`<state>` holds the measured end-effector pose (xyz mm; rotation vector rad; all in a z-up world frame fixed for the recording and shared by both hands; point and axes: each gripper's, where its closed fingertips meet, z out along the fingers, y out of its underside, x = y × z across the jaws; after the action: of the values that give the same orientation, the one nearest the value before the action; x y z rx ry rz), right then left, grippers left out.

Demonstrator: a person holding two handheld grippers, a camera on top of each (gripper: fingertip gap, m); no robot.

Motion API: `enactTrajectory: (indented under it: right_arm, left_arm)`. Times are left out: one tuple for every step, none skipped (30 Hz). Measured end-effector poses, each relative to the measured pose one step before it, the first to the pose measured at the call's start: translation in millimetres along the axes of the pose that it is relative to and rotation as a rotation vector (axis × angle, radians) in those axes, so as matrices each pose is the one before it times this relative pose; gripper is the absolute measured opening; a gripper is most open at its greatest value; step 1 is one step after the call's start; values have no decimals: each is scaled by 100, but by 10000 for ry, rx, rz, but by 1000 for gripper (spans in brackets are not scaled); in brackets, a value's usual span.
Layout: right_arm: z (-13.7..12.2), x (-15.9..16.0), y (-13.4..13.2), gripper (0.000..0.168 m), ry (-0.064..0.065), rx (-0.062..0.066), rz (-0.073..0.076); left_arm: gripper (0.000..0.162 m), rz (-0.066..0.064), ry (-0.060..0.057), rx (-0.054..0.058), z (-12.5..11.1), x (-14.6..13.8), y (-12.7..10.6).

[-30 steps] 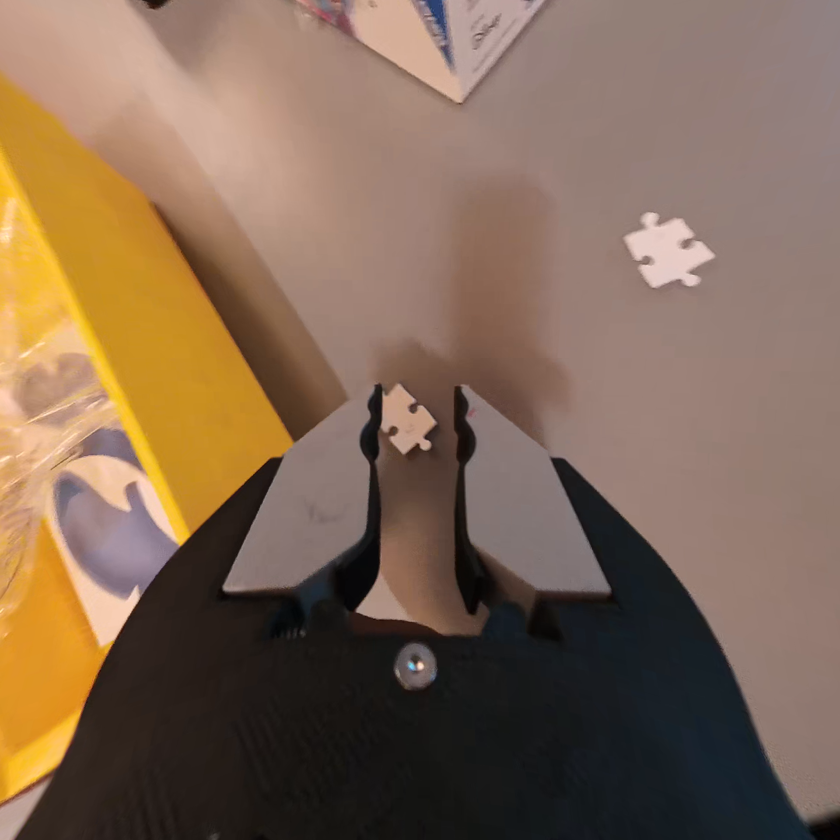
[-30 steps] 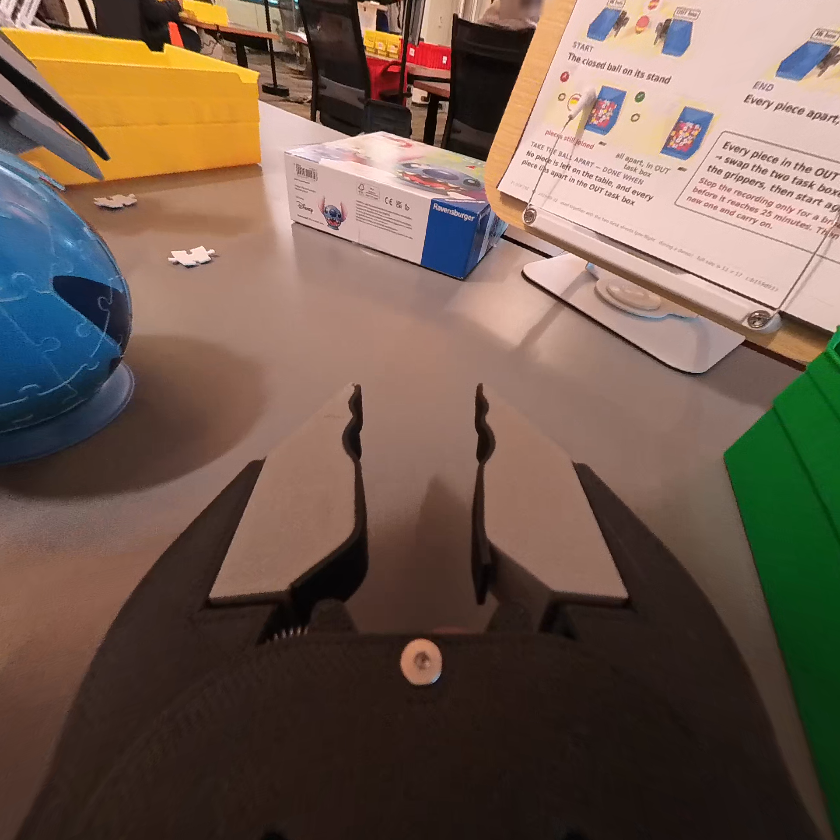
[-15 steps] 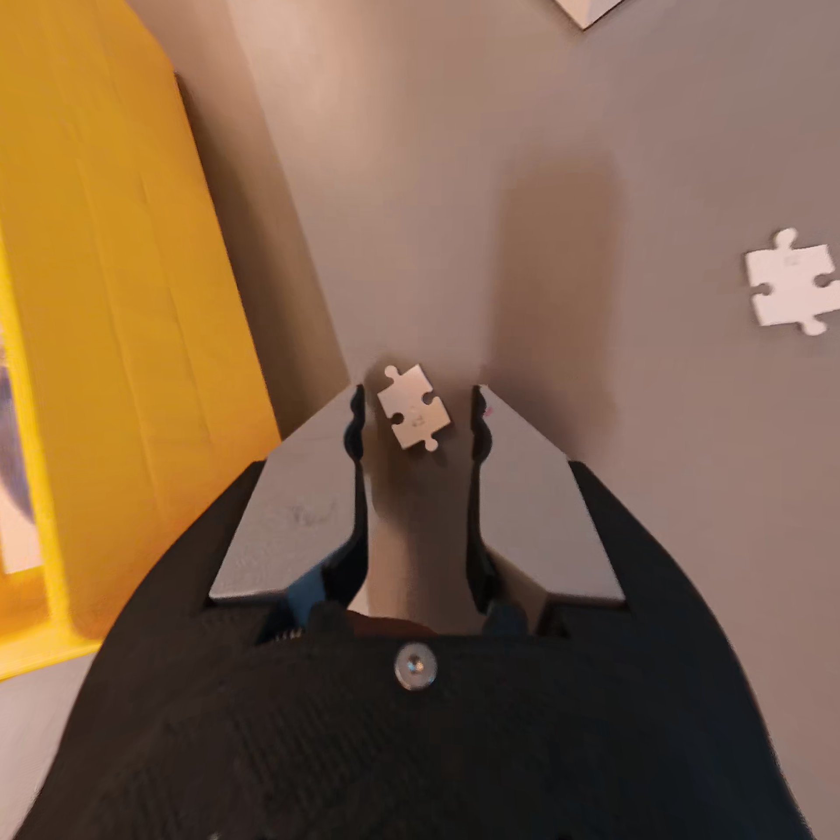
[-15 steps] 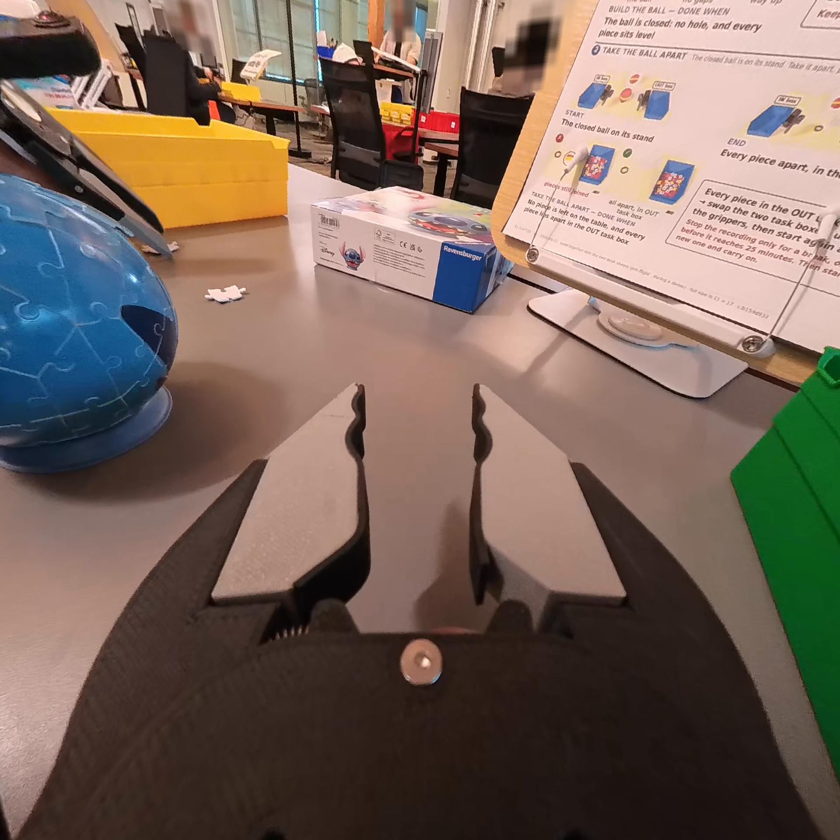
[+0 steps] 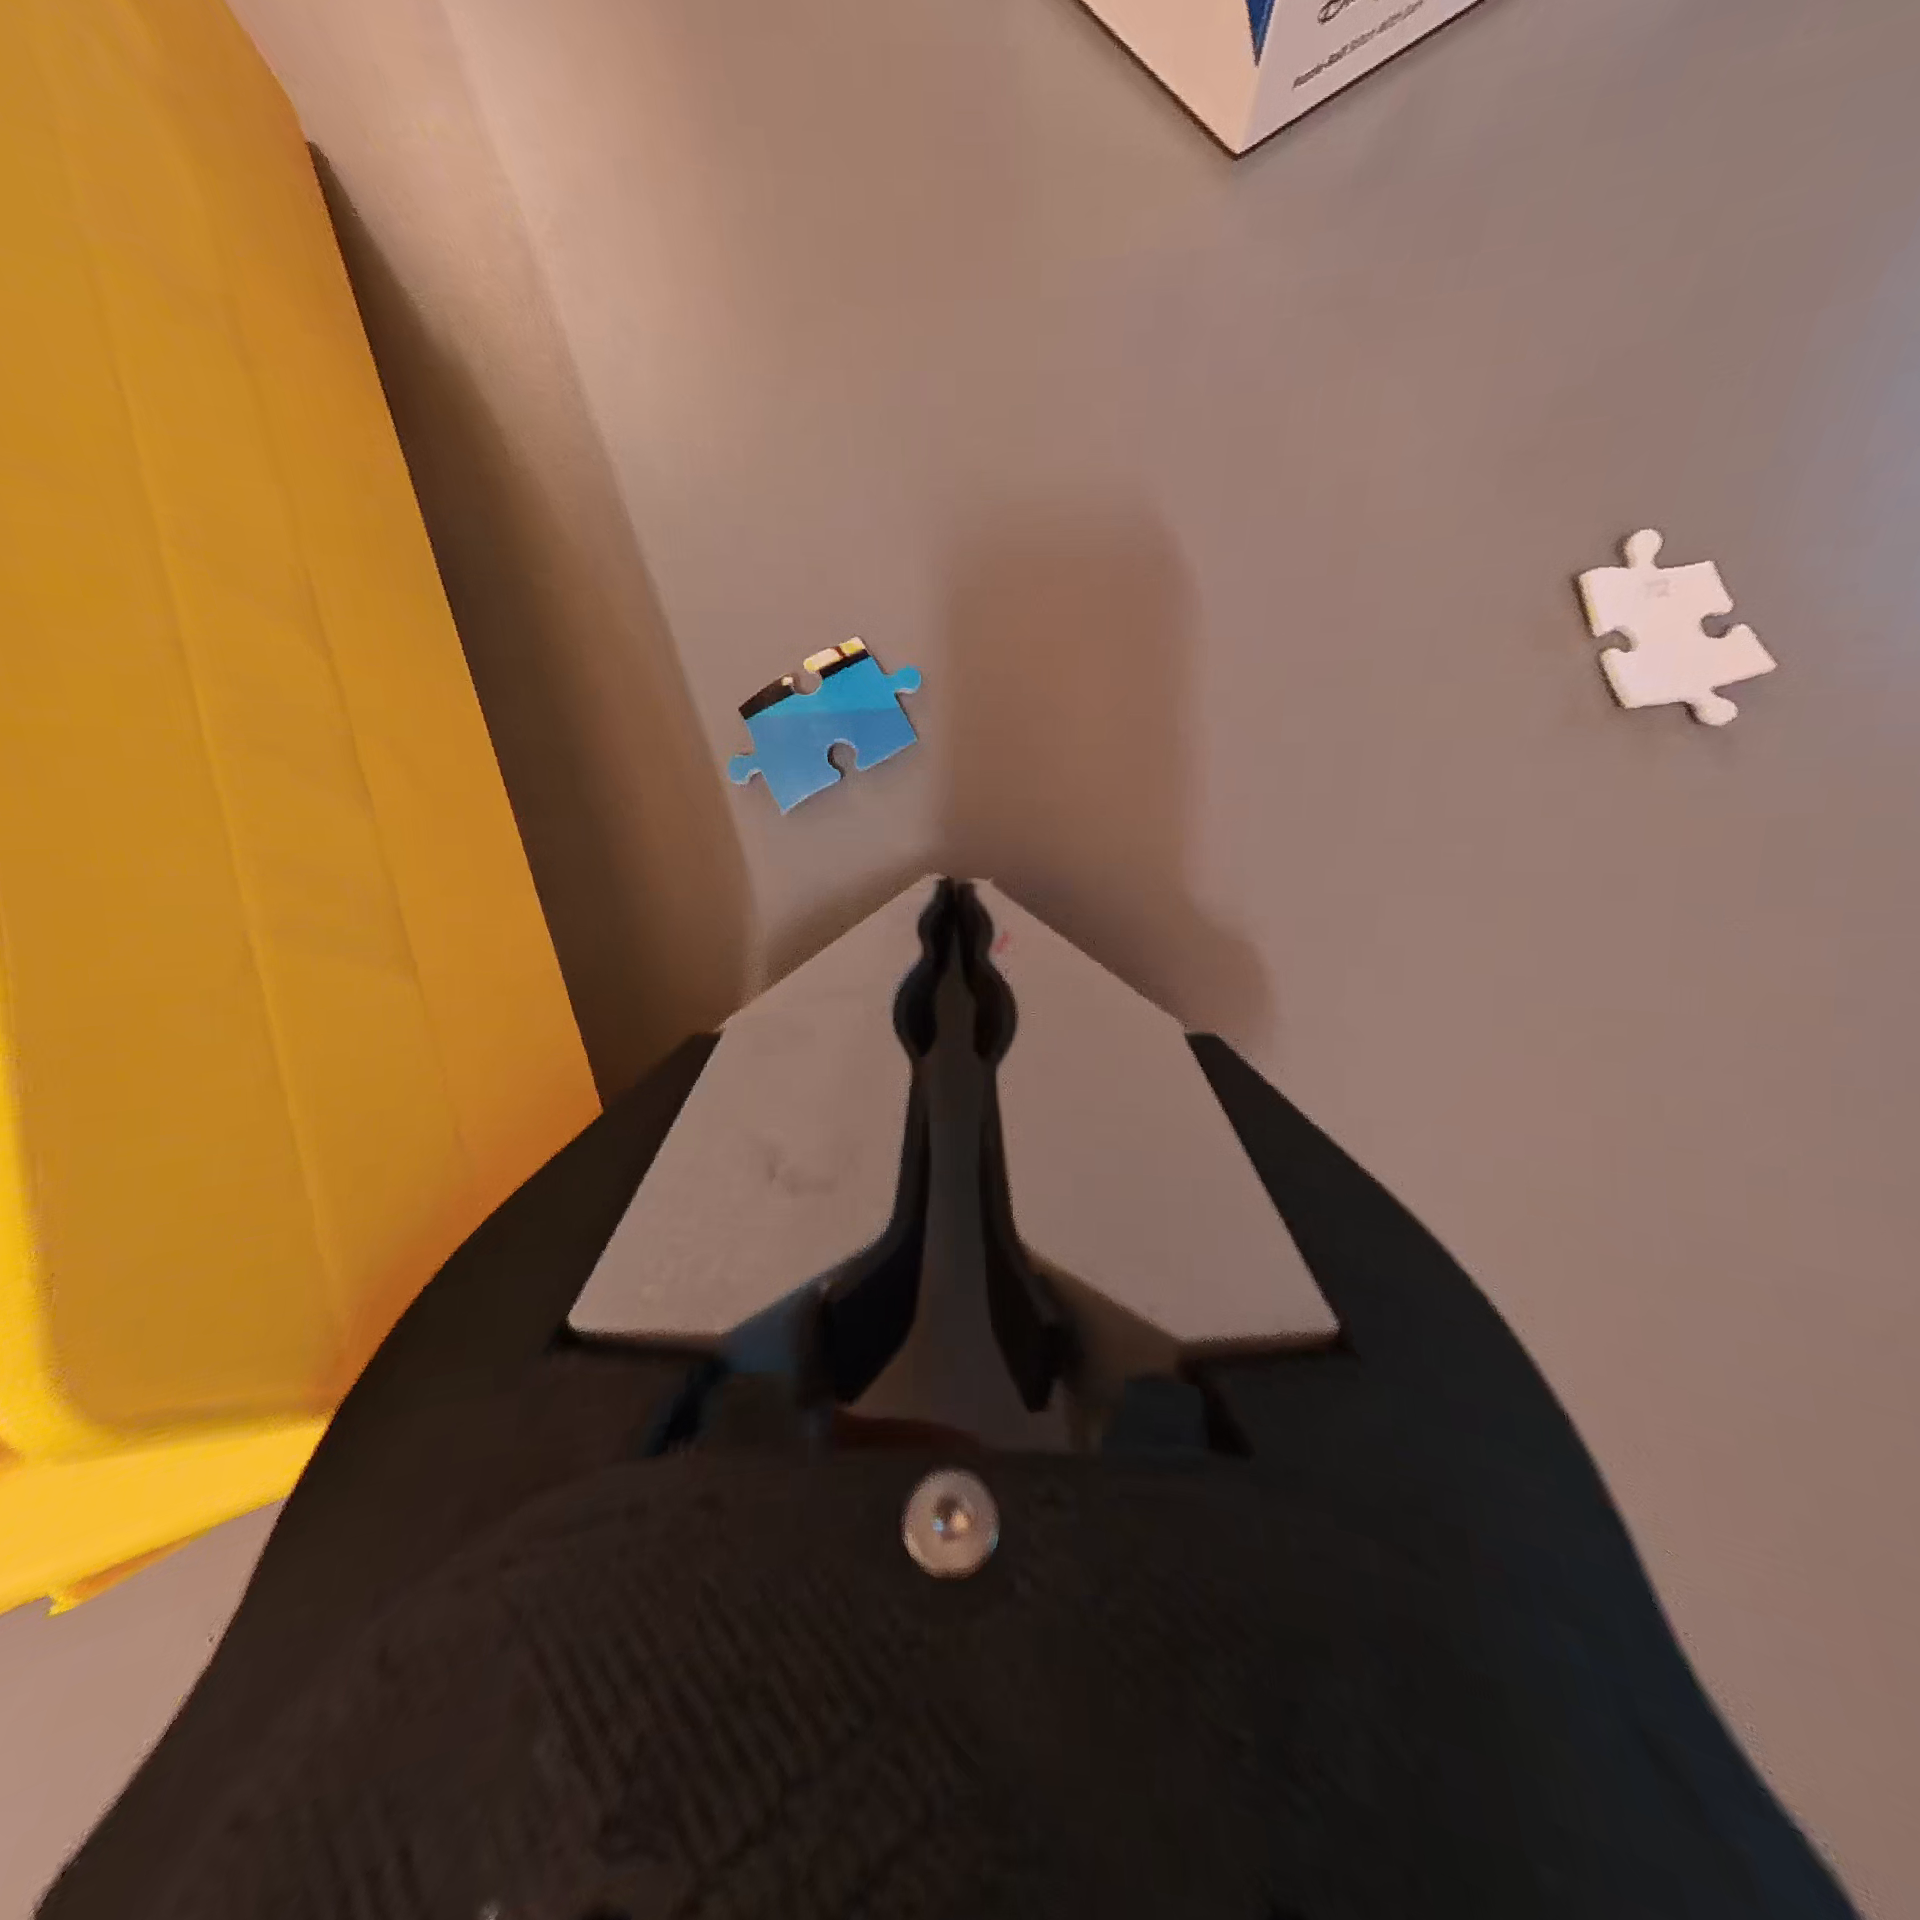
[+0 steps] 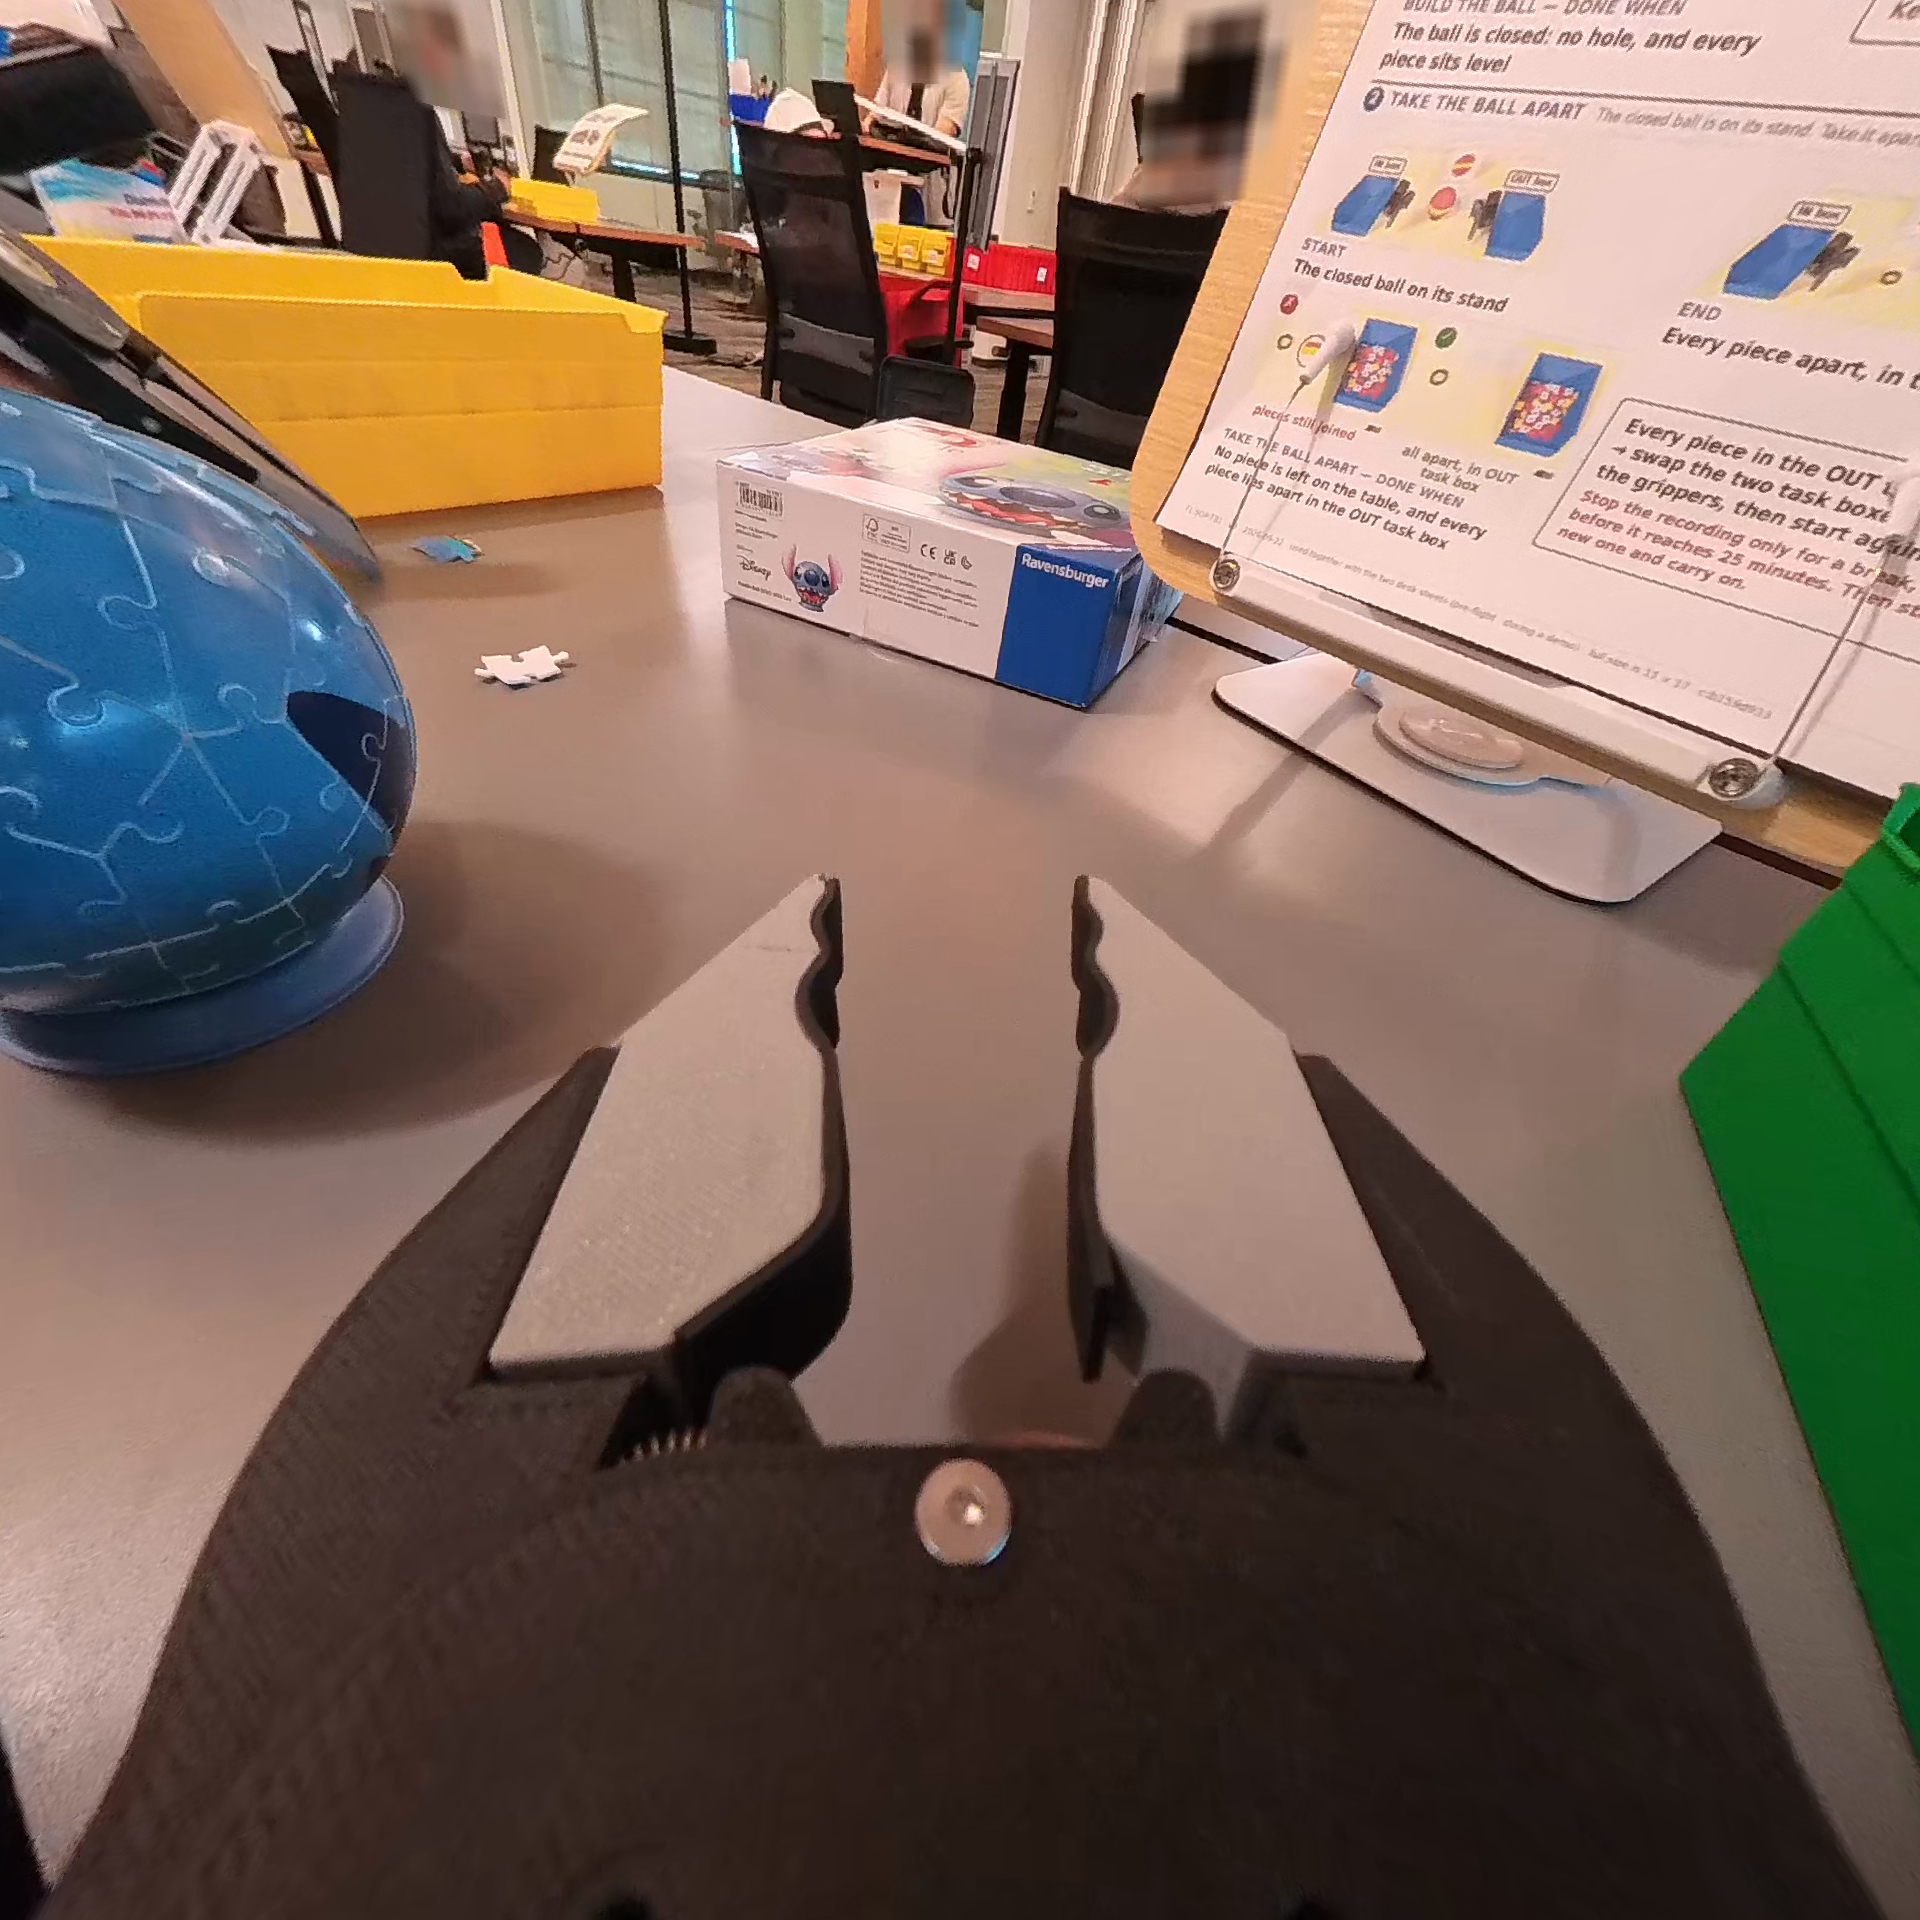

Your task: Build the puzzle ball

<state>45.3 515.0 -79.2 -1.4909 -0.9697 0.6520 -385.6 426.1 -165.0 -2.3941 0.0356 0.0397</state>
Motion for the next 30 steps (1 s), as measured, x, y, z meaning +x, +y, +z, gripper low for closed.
enactTrajectory:
  right_arm:
    - [23, 11, 30, 41, 5, -25, 9]
    - [35, 14, 31, 41, 3, -27, 7]
    - [27, 7, 36, 41, 3, -31, 5]
    - [39, 11, 50, 41, 5, -35, 5]
    - [39, 12, 37, 41, 4, -33, 4]
    - [29, 9, 32, 41, 3, -29, 1]
    - [33, -6, 28, 41, 1, -27, 0]
    - [30, 1, 28, 40, -4, -26, -1]
    - [28, -9, 22, 40, -6, -22, -3]
    - [15, -12, 14, 40, -1, -15, -6]
    - [13, 0, 3, 40, 2, -6, -10]
    - [14, -8, -10, 40, 2, 3, -11]
    - [12, 2, -10, 40, 0, 5, -10]
    - [19, -6, 0, 40, -6, -3, -5]
    - [27, -13, 10, 40, -12, -12, -1]
    - [29, -13, 7, 40, -12, -9, -3]
    - [5, -18, -6, 40, -8, 3, -10]
    - [10, -7, -16, 40, -2, 9, -13]
    - [-9, -17, -14, 39, 0, 10, -13]
    - [-10, -9, -15, 39, -4, 12, -11]
    - [-19, -9, -36, 39, 0, 21, -8]
    - [-37, 2, -40, 39, 7, 36, -4]
    - [-56, 0, -55, 39, 4, 43, -1]
    - [-40, 1, -53, 39, -3, 40, 0]
    - [-34, -11, -37, 39, -7, 34, 0]
    - [-25, -11, -29, 39, -10, 26, 0]
    - [-14, -18, -25, 39, -15, 14, -1]
    - [1, -29, 11, 39, -21, -1, -2]
    - [2, -35, 1, 39, -18, -2, -5]
    - [-8, -11, -9, 39, -9, 8, -7]
  left_arm:
    - [0, 32, -17, 49, -13, 6, 9]
    - [0, 29, 0, 2, -34, 20, 32]
    - [0, 59, -25, 5, -39, 5, 33]
    - [0, 80, -44, -5, -41, 12, 37]
    - [0, 111, -82, -36, -60, -5, 39]
    - [5, 119, -85, -54, -133, 21, 19]
    - [13, 53, -2, 60, -243, 155, -259]
    - [18, -29, 122, 234, -424, 332, -620]
    - [21, -81, 97, 297, -528, 232, -882]
    - [22, -62, -28, 298, -579, -19, -1042]
    - [23, -7, -146, 262, -534, -233, -1060]
    - [23, 20, -257, 163, -387, -429, -923]
    - [24, 88, -296, 3, -176, -491, -633]
    - [25, 119, -265, -121, 63, -431, -320]
    - [29, 46, -225, -135, 306, -354, -170]
    - [31, -105, -179, -135, 528, -244, -58]
    - [30, -195, -104, -165, 678, -88, 57]
    - [30, -162, -2, -179, 729, 112, 194]
    - [30, -119, 46, -188, 726, 144, 285]
    - [32, -164, -61, -182, 692, -84, 278]
    - [42, -127, -192, -173, 593, -306, 272]
    - [64, -48, -206, -148, 488, -353, 247]
    - [76, 11, 32, -167, 402, -25, 253]
    - [76, -61, 72, -146, 298, 14, 178]
    - [76, -49, 21, -105, 224, -78, 80]
    - [75, 34, -89, -76, 181, -160, 36]
    - [76, 94, -177, -90, 236, -209, 105]
    - [77, 89, -128, -187, 323, -138, 270]
    - [76, -21, 52, -91, 273, 65, 151]
    - [74, -115, 206, -27, 68, 163, 74]
